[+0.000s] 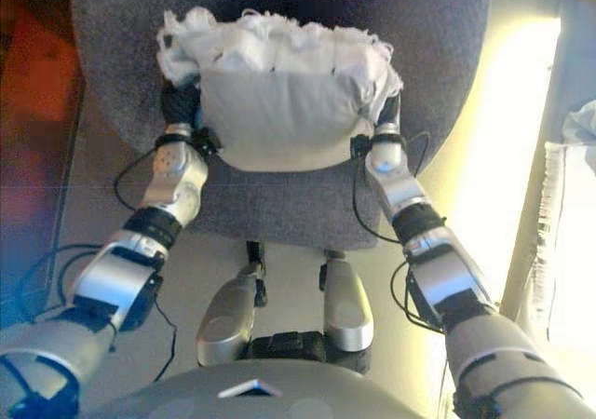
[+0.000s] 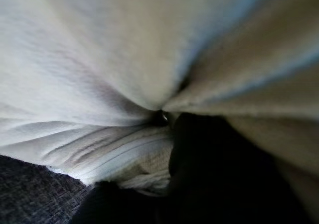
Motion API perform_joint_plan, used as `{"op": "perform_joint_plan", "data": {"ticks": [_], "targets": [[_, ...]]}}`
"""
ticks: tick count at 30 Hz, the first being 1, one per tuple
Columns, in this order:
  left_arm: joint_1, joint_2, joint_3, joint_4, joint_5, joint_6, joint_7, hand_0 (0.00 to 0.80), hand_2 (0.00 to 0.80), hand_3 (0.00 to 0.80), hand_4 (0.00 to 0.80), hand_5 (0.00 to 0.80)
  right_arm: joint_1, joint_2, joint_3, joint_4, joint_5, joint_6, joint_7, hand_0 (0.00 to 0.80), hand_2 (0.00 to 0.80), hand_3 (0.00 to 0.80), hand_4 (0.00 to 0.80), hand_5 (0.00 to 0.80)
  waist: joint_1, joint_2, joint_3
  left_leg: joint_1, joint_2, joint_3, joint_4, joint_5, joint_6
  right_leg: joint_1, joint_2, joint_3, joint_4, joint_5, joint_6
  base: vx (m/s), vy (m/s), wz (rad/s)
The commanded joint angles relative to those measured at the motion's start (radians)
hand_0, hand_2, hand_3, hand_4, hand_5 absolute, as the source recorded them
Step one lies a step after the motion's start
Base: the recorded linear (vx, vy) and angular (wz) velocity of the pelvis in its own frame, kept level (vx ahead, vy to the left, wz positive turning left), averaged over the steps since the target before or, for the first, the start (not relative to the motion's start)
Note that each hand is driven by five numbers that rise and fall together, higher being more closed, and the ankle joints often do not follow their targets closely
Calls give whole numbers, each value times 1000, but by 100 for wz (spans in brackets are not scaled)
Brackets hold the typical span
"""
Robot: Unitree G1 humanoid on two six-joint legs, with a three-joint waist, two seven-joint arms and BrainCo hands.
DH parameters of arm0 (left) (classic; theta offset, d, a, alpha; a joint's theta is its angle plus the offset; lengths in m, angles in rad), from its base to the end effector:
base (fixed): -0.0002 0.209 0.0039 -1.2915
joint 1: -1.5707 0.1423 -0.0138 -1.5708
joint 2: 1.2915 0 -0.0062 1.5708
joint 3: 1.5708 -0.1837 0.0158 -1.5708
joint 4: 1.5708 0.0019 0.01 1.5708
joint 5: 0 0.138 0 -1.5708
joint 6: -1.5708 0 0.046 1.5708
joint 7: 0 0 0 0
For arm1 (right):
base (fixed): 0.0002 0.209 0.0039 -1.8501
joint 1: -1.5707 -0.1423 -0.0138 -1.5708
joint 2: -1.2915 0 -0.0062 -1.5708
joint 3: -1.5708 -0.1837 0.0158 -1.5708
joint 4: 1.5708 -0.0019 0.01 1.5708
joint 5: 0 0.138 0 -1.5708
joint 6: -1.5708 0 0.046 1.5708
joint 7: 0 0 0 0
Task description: Pick up the cushion and take it to the sofa
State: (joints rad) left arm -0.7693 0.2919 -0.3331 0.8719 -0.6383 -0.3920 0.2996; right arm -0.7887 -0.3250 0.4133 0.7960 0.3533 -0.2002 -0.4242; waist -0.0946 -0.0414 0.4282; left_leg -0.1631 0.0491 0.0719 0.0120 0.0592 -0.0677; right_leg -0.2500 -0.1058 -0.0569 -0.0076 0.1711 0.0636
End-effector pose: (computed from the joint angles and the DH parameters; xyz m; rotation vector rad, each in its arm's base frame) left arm 0.3304 0.1561 0.0999 -0.1608 -0.1798 0.1720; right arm 0.3325 -0.1442 0.1057 -0.2001 -0.1474 -0.1581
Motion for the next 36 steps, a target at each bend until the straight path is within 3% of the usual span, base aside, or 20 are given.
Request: {"op": "perform_joint_plan", "data": {"ticks": [1, 9, 11, 14, 18, 25, 30, 36], "targets": [[-120, -38, -58, 79, 62, 41, 16, 0, 0, 0, 0, 0, -116, 26, 55, 70, 30, 15, 13, 0, 0, 0, 0, 0, 7, 0, 24, -52, 23, 13, 108, -108, -18, -108, -29, 13, 108, -78, 57, -55, 13, -9], [-108, 44, 45, 179, 20, 50, 119, 0, 0, 0, 0, 0, -141, -74, 0, 167, 81, -10, 24, 0, 0, 0, 0, 0, 23, 23, 48, -53, 27, 6, 68, -86, -45, -104, -16, -35, 81, -89, 41, -18, -34, -3], [-56, 75, 77, 188, 61, 44, 189, 0, 0, 0, 0, 0, -120, -122, -27, 165, 121, -23, 16, 0, 0, 0, 0, 0, 31, 28, 54, -53, 27, 3, 61, -83, -50, -102, -16, -52, 77, -92, 39, -42, -50, 4], [48, 150, 113, 208, 252, 82, 395, 0, 0, 0, 0, 0, -66, -199, -83, 149, 186, -58, -4, 0, 0, 0, 0, 0, 43, 35, 62, -63, 26, -4, 72, -79, -56, -104, -16, -69, 85, -102, 29, -13, -10, 1], [158, 208, 197, 251, 216, 145, 510, 0, 0, 0, 0, 0, 18, -268, -161, 134, 232, -94, -28, 0, 0, 0, 0, 0, 51, 40, 64, -69, 25, -11, 90, -86, -58, -96, -18, -80, 96, -121, 19, -3, 9, -2], [412, 221, 317, 184, 152, 185, 509, 0, 0, 0, 0, 0, 202, -362, -335, 57, 256, -101, -58, 0, 0, 0, 0, 0, 72, 51, 51, -63, 2, -28, 75, -87, -55, -73, -29, -99, 62, -115, 18, -23, 21, 8], [592, 233, 423, 198, 89, 206, 469, 0, 0, 0, 0, 0, 330, -385, -451, 12, 243, -83, -48, 0, 0, 0, 0, 0, 83, 66, 22, -34, -8, -29, 47, -84, -54, -46, -41, -108, 39, -112, 21, 5, 80, 15], [728, 216, 486, 212, 93, 226, 415, 0, 0, 0, 0, 0, 458, -380, -541, 22, 230, -73, -34, 0, 0, 0, 0, 0, 94, 78, -20, -5, -16, -31, 22, -84, -52, -5, -50, -109, 11, -113, 24, 13, 70, 13]]}}
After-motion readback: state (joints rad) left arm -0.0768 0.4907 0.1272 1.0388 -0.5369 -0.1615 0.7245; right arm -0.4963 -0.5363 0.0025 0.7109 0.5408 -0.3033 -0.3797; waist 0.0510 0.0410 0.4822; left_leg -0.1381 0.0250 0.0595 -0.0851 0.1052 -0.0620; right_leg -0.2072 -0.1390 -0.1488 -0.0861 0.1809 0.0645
